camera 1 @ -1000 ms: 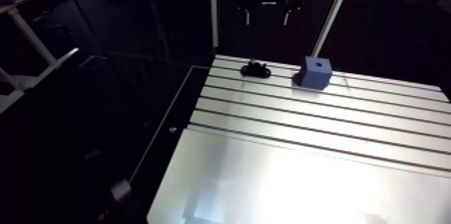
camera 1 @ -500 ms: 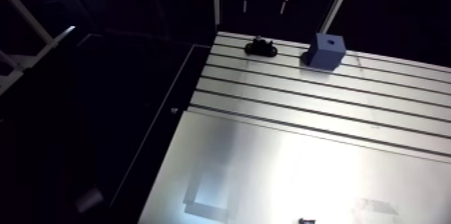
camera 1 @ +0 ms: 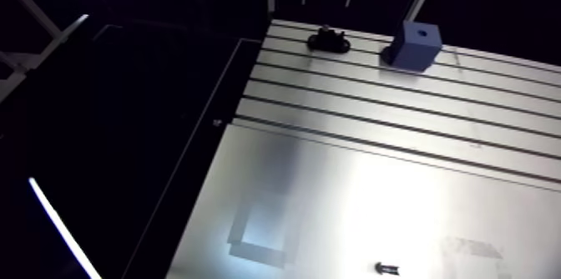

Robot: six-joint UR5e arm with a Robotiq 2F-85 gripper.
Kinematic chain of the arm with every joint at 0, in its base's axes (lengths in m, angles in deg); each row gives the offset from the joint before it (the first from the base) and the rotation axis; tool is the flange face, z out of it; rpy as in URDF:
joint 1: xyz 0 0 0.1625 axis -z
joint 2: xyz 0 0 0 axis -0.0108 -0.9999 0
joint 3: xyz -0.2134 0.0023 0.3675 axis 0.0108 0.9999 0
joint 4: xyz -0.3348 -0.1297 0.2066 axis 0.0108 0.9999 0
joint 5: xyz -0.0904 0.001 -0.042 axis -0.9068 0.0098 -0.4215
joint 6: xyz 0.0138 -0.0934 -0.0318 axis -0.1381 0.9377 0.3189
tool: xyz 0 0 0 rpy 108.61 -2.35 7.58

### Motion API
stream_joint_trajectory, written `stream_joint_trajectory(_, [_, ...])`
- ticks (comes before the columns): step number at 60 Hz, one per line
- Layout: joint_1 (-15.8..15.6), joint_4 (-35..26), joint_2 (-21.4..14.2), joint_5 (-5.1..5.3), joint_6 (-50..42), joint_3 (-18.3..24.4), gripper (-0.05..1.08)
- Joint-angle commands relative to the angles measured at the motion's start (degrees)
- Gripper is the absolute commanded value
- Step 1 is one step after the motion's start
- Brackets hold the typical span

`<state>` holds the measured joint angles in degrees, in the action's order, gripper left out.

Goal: Pick up the M10 bolt and insert it into the hex recess until seated.

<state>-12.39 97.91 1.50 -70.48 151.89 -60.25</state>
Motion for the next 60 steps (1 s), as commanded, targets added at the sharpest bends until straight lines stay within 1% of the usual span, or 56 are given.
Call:
stream_joint_trajectory(1, [-0.01,0.17,0.58,1.46,-0.08,0.03,0.13])
stream_joint_trajectory(7, [-0.01,0.17,0.85,1.55,-0.15,0.03,0.16])
stream_joint_trajectory(9, [-0.01,0.17,0.92,1.46,-0.16,-0.05,0.18])
stream_joint_trajectory(17, [0.07,0.48,1.53,1.21,-0.43,-0.15,0.2])
stream_joint_trajectory(24, [-0.01,1.04,1.64,0.86,-0.36,-0.24,0.21])
stream_joint_trajectory(60, [0.0,1.3,2.52,0.85,-0.26,-0.5,0.25])
